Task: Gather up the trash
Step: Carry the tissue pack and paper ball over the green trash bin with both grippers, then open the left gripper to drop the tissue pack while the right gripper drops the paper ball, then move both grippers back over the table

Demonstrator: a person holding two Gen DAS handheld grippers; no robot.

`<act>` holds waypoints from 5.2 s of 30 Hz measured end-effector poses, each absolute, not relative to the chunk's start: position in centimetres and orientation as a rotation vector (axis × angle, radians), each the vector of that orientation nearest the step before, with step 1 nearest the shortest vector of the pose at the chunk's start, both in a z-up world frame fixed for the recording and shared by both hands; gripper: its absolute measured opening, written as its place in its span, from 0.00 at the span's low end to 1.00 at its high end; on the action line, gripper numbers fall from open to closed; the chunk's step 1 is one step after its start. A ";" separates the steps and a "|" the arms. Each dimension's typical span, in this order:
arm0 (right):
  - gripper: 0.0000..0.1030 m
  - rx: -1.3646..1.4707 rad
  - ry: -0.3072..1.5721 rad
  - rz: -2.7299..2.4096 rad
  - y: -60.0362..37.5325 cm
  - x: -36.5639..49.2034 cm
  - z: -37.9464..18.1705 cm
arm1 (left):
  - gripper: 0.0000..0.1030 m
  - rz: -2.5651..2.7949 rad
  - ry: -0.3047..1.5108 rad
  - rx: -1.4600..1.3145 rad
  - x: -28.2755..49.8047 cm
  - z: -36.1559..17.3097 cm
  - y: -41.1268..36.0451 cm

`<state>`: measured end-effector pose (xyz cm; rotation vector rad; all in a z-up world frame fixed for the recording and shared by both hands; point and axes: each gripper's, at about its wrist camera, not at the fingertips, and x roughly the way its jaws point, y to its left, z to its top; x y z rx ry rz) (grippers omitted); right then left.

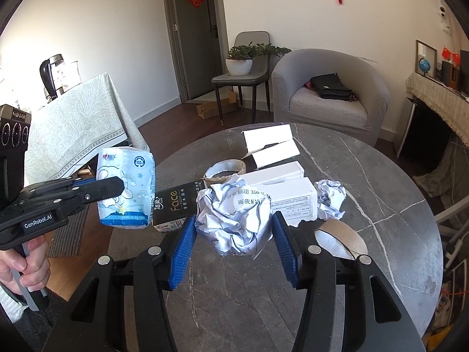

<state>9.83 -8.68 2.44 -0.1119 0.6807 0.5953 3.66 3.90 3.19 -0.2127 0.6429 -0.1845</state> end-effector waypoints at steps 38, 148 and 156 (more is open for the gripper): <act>0.52 -0.179 0.734 0.903 10.7 8.1 0.9 | 0.10 0.058 0.886 -0.325 -0.8 -5.6 20.3; 0.50 -0.182 0.757 0.798 0.9 9.2 1.4 | 0.58 -0.139 0.645 -0.164 3.9 3.2 10.8; 0.50 -0.143 0.756 0.742 -3.6 10.2 1.5 | 0.71 -0.238 0.687 -0.107 5.8 1.7 7.3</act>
